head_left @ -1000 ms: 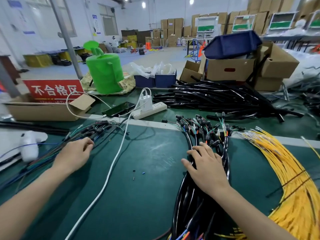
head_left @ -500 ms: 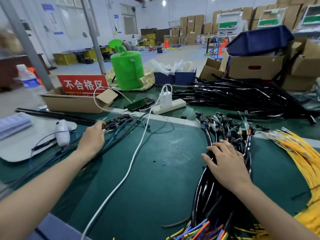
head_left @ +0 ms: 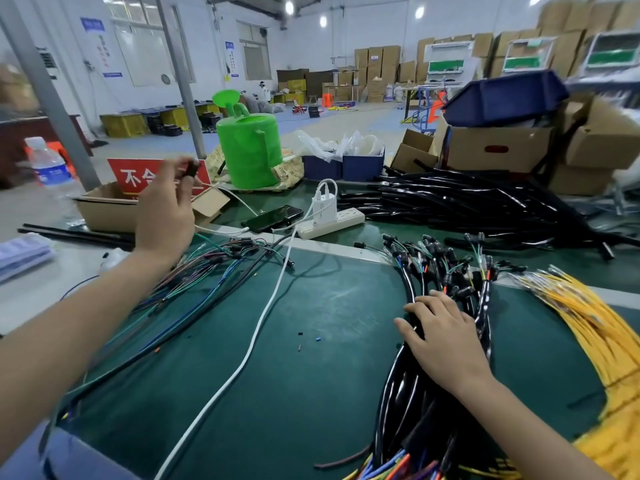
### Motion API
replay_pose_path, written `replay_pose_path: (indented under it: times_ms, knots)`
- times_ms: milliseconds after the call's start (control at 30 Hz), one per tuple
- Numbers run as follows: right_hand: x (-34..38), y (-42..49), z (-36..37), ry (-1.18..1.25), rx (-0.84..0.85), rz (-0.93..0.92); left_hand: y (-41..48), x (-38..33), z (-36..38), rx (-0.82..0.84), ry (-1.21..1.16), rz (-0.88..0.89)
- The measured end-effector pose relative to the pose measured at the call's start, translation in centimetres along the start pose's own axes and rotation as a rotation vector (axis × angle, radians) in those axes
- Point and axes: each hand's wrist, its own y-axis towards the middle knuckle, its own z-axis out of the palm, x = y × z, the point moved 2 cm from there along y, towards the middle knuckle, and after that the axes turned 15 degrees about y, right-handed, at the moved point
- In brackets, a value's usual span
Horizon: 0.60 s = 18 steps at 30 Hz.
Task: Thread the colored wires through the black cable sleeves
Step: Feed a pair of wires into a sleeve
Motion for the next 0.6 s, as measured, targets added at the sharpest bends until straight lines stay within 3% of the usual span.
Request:
replay_pose_path:
  times_ms: [167, 267, 333, 467, 533, 600]
  knots:
    - [0.8, 0.3, -1.0, 0.072, -0.034, -0.050, 4.1, -6.3, -5.0, -0.064, -0.331, 0.006]
    - [2.1, -0.3, -2.3, 0.283, -0.189, -0.093, 6.1, -11.5, -6.3, 0.046, -0.458, -0.007]
    - [4.1, -0.6, -3.8, 0.553, -0.182, -0.087, 6.3, -15.6, -6.0, 0.193, -0.554, -0.027]
    - [8.1, 0.2, -6.7, 1.458, 0.292, 0.116, 1.3, -23.6, -3.8, 0.597, -0.808, 0.201]
    - [7.7, 0.6, -8.5, 1.703, 0.232, 0.167, -2.6, -25.7, -1.2, 0.760, -0.804, 0.205]
    - [6.2, 0.6, -9.8, 1.741, 0.080, 0.263, -5.7, -26.8, 1.1, 0.782, -0.757, 0.222]
